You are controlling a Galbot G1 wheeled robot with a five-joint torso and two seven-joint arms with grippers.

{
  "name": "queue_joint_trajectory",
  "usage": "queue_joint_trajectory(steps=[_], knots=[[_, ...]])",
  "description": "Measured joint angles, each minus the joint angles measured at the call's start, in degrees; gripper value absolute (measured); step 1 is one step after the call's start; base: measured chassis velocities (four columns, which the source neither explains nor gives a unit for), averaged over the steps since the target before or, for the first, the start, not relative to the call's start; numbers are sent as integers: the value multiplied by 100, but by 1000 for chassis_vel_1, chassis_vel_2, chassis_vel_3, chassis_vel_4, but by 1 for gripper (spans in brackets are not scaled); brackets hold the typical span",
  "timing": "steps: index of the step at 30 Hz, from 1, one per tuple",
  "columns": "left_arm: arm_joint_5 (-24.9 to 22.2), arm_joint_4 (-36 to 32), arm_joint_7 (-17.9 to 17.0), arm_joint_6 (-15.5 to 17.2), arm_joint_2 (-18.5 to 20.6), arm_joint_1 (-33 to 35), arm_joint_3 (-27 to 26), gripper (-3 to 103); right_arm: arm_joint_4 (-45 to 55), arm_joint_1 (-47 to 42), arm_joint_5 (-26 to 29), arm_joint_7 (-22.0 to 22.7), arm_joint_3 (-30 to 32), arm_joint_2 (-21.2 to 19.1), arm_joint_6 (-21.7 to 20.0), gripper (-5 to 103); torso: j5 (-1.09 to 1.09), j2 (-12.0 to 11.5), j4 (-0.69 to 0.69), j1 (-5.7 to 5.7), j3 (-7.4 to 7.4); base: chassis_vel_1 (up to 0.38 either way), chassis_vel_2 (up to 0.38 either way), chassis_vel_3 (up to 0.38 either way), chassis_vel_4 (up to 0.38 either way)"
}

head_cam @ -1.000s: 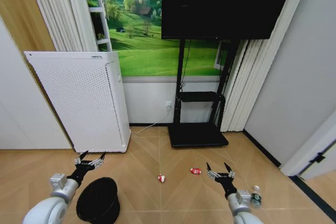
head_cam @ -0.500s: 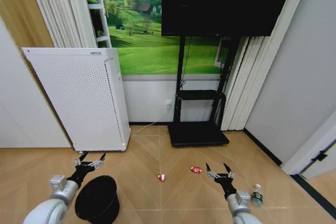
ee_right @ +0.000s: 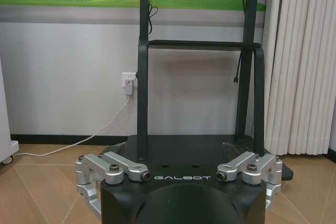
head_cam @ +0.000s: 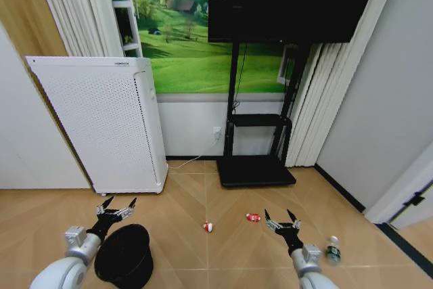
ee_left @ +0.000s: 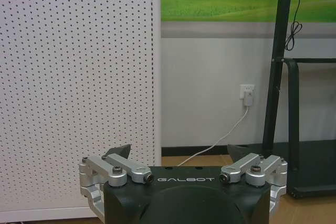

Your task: Pick up the trash bin and place the garbage on the floor into it.

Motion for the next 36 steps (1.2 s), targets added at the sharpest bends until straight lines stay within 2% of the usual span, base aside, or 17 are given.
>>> queue_joint_trajectory(steps=[17,21,23,24,25,27,28,29,31,32,34,35,36], knots=[[57,102,-47,-38,-37,-19,17,100,-39,11,29,4,19,-32,-9,100,0,-379,0,-105,-275,0,0,0,0],[55,155,-131,-121,-45,-34,44,100,-48,12,22,5,5,-9,-10,100,0,-450,0,-116,-334,0,0,0,0],[61,171,-327,-132,-166,-3,61,100,-68,19,1,18,-12,8,-10,100,0,-504,-1,-125,-378,0,0,0,0],[49,124,-646,-2,-316,63,61,100,-82,26,-17,26,-12,17,-11,100,0,-515,-1,-127,-388,0,0,0,0],[49,124,-646,-2,-316,63,61,100,-82,26,-17,26,-12,17,-11,100,0,-515,-1,-127,-388,0,0,0,0],[-151,35,-1423,354,-617,178,61,100,-110,33,-27,36,-4,31,-11,100,0,-522,1,-129,-395,0,0,0,0],[-151,35,-1423,354,-617,178,61,100,-110,33,-27,36,-4,31,-11,100,0,-522,1,-129,-395,0,0,0,0],[-291,-22,-1992,665,-775,237,40,100,-128,33,-31,38,3,32,-11,100,0,-522,0,-129,-396,0,0,0,0],[-572,-93,-2689,1234,-976,316,-13,100,-155,33,-40,41,6,33,-11,100,1,-522,0,-129,-395,0,0,0,0],[-572,-93,-2689,1234,-976,316,-13,100,-155,33,-40,41,6,33,-11,100,1,-522,0,-129,-395,0,0,0,0],[-1010,-167,-3546,2144,-1102,365,-33,100,-185,35,-54,94,24,60,-10,100,0,-515,2,-127,-390,0,0,0,0],[-1010,-167,-3546,2144,-1102,365,-33,100,-185,35,-54,94,24,60,-10,100,0,-515,2,-127,-390,0,0,0,0],[-1433,-228,-4055,2569,-1108,366,-8,100,-208,47,-64,175,44,94,8,100,0,-511,0,-126,-387,0,0,0,0]])
